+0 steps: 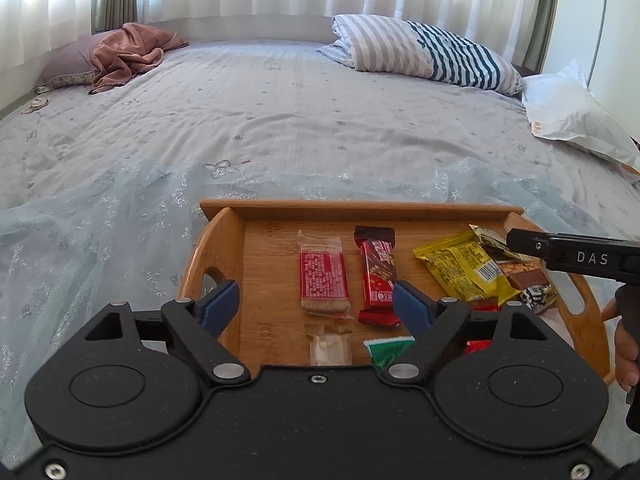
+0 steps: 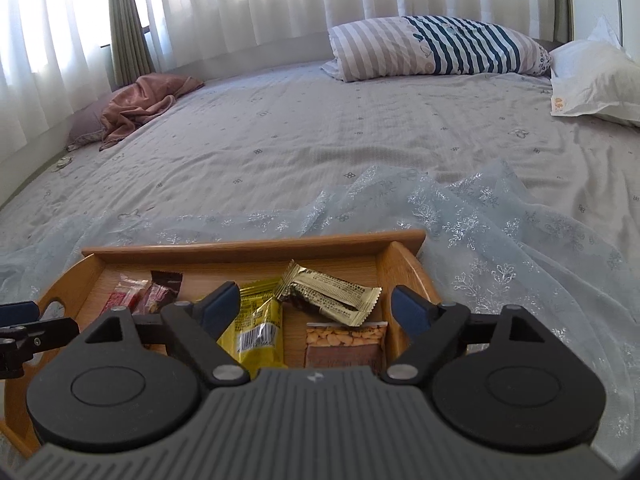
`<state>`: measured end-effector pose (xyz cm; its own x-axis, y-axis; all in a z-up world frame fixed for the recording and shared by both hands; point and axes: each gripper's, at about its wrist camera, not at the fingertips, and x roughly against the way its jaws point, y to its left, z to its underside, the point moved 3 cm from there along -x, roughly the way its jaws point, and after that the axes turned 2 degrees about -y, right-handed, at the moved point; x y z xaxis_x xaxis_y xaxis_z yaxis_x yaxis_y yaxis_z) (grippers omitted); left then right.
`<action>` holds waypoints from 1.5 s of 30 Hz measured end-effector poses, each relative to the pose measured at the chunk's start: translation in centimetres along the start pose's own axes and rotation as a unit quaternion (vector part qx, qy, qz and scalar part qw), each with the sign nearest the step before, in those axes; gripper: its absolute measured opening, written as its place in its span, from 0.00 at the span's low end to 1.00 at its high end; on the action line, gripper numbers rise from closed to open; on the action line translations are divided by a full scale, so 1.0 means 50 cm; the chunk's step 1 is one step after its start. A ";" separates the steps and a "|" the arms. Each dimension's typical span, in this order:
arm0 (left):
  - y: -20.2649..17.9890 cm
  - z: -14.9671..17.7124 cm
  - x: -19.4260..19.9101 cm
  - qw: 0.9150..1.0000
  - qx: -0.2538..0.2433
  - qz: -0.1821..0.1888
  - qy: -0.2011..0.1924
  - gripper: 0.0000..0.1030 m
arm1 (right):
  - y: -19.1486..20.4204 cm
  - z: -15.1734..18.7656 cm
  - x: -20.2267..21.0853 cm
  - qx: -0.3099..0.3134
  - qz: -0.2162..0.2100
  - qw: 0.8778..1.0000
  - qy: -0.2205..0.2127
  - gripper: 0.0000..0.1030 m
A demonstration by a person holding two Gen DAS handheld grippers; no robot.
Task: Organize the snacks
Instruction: 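Open both tools to release the Biscoff and gold packets onto the tray, then grasp the red Biscoff packet with left tool while right tool grasps white-red packet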
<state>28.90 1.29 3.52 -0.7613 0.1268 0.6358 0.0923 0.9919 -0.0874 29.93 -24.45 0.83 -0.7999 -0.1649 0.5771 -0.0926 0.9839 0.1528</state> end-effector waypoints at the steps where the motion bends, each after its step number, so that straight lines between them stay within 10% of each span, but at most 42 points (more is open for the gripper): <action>1: 0.000 0.006 0.011 1.000 -0.003 0.001 0.001 0.82 | 0.004 0.005 0.014 0.005 -0.002 1.000 -0.004 0.88; 24: -0.005 0.200 0.183 0.999 -0.028 0.036 0.020 0.82 | 0.126 0.286 0.274 0.073 -0.063 0.994 -0.053 0.91; 36: -0.018 0.236 0.189 0.995 -0.016 0.079 0.056 0.61 | 0.188 0.347 0.327 0.041 -0.136 0.989 -0.034 0.91; 45: -0.034 0.244 0.179 0.994 -0.016 0.087 0.068 0.61 | 0.239 0.361 0.309 0.075 -0.144 0.986 -0.021 0.46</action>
<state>14.08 0.64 -0.01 -0.6382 0.2946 0.7113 0.2377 0.9541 -0.1820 5.76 -13.99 -2.90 -0.7516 -0.4391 0.4922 -0.4040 0.8963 0.1827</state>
